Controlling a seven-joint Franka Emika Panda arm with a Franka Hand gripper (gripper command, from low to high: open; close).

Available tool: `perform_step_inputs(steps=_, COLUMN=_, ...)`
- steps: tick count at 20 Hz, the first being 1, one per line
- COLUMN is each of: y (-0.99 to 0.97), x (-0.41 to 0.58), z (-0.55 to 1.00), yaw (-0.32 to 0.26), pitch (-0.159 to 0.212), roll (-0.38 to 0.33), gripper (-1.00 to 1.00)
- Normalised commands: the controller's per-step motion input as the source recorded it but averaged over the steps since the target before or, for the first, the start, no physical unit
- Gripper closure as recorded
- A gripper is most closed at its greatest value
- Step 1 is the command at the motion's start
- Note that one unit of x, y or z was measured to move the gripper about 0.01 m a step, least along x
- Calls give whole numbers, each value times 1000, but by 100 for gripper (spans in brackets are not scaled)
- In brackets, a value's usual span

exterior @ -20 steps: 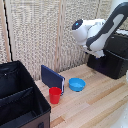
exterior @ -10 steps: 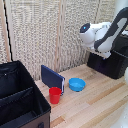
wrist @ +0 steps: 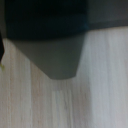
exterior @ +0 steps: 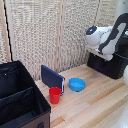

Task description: Please move the gripper into proximity with the fryer handle. Once close enough, gingerly grasp the handle and gently tug the fryer basket open in your direction.

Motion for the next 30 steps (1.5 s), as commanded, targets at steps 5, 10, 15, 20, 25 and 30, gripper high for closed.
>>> perform_step_inputs(steps=5, y=-479, x=58, z=-74, yaw=162, pitch=-17, roll=0, gripper=-100)
perform_step_inputs(steps=10, y=-121, x=6, z=0, yaw=9, pitch=2, roll=5, gripper=100)
perform_step_inputs(steps=15, y=0, x=-13, z=-2, yaw=-21, pitch=4, roll=0, gripper=100)
perform_step_inputs(steps=20, y=19, x=0, z=187, yaw=-80, pitch=93, roll=123, gripper=100)
perform_step_inputs(steps=25, y=325, x=0, z=295, yaw=-32, pitch=122, roll=265, gripper=100)
perform_step_inputs(steps=30, y=545, x=0, z=202, yaw=-31, pitch=106, roll=288, gripper=100)
